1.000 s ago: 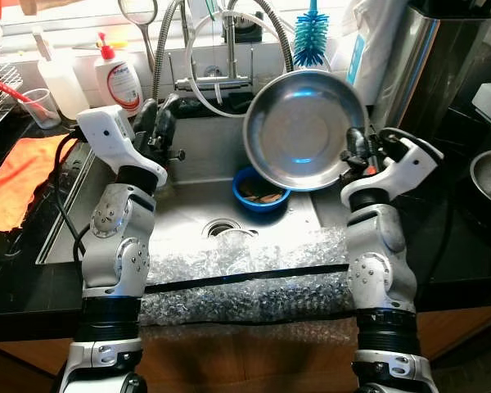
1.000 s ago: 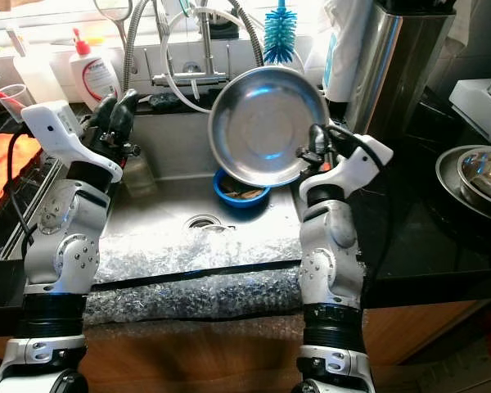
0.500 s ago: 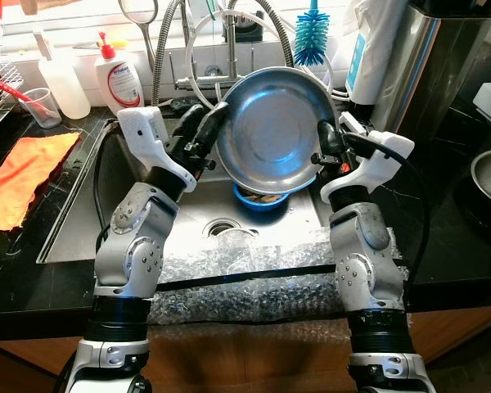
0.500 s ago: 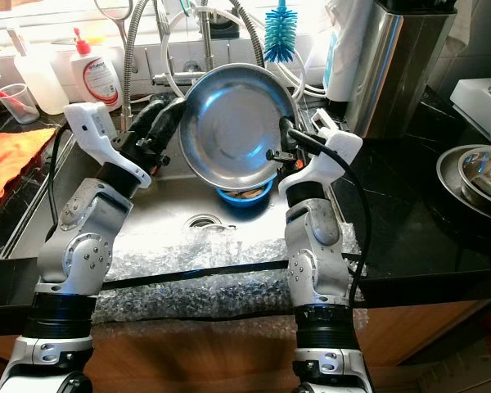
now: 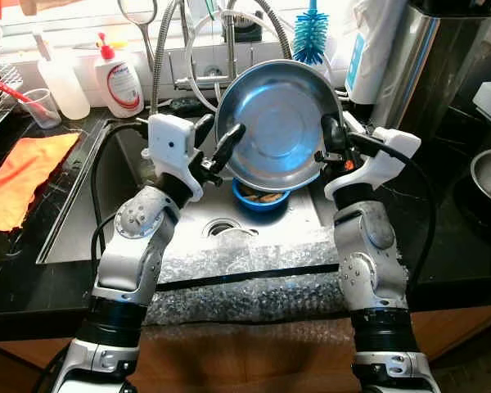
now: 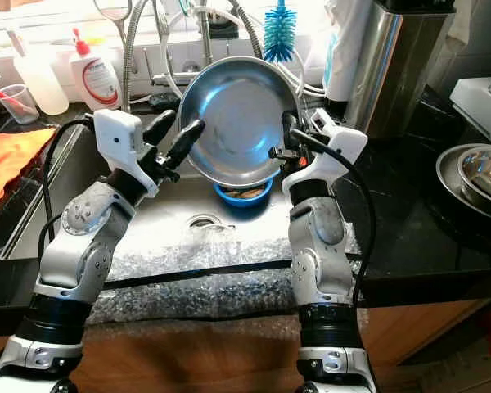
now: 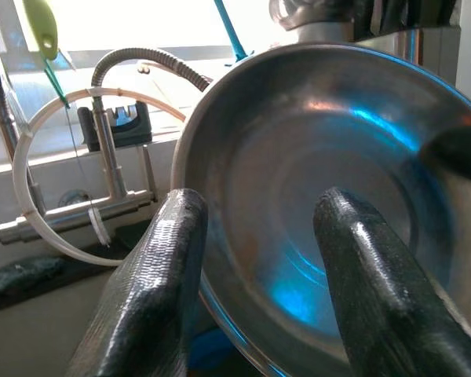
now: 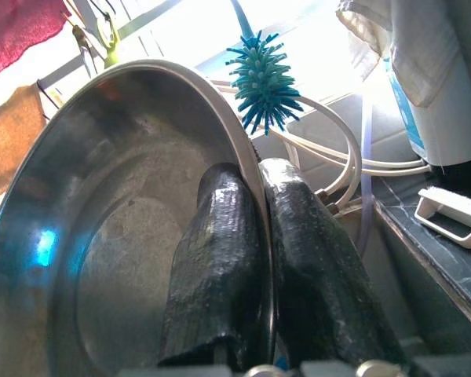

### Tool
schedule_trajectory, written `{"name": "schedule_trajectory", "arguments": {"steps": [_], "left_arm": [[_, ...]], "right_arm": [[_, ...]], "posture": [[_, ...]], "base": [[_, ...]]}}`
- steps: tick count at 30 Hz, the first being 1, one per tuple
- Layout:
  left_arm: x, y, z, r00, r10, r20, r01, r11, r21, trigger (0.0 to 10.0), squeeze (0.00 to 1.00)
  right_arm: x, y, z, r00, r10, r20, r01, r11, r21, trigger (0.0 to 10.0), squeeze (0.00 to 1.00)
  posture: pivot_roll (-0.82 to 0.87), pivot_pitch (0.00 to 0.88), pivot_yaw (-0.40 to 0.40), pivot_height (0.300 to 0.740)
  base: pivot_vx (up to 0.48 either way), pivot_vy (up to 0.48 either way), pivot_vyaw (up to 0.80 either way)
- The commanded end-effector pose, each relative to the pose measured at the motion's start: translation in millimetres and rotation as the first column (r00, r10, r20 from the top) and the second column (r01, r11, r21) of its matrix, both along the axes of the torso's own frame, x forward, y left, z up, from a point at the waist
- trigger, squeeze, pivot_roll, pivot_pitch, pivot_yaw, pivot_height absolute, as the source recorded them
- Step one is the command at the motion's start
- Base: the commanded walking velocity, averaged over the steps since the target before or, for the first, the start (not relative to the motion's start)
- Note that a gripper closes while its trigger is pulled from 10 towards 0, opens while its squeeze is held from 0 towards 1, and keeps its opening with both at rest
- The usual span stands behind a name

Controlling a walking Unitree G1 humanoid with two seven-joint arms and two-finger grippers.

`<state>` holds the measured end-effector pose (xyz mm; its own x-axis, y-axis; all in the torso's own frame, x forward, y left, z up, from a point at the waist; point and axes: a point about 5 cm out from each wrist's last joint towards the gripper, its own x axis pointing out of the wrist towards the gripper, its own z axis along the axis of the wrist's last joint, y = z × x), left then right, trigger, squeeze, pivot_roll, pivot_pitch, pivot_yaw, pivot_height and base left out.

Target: Kitchen organization

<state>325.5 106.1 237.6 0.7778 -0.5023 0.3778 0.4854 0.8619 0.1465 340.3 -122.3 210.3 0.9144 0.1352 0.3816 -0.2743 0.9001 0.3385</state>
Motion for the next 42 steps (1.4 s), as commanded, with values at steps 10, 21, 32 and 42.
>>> {"name": "schedule_trajectory", "arguments": {"steps": [10,21,32,42], "left_arm": [[1.1,4.6,-2,0.99,0.099,0.102,-0.11,0.988,0.112,10.0,0.0],[5.5,2.2,-13,0.998,0.056,-0.027,-0.056,0.998,-0.016,10.0,0.0],[13.7,17.3,-5,0.975,0.223,-0.004,-0.222,0.969,-0.106,10.0,0.0],[15.4,15.1,-5,0.981,0.195,-0.026,-0.196,0.97,-0.145,10.0,0.0]], "right_arm": [[1.2,5.7,7,0.999,0.011,0.033,-0.012,1.0,0.012,10.0,0.0],[0.0,7.7,8,0.999,0.027,0.04,-0.028,0.999,0.015,10.0,0.0],[-0.2,9.6,10,0.998,0.045,0.054,-0.046,0.999,0.021,10.0,0.0],[0.2,9.8,9,0.997,0.053,0.052,-0.054,0.998,0.017,10.0,0.0]], "posture": [[-0.04,0.0,0.083,0.74],[-0.04,0.0,0.083,0.74],[-0.04,0.0,0.073,0.74],[-0.04,0.0,0.07,0.74]], "base": [[0.0,0.0,0.0],[0.0,0.0,0.0],[0.0,0.0,0.0],[0.0,0.0,0.0]]}}
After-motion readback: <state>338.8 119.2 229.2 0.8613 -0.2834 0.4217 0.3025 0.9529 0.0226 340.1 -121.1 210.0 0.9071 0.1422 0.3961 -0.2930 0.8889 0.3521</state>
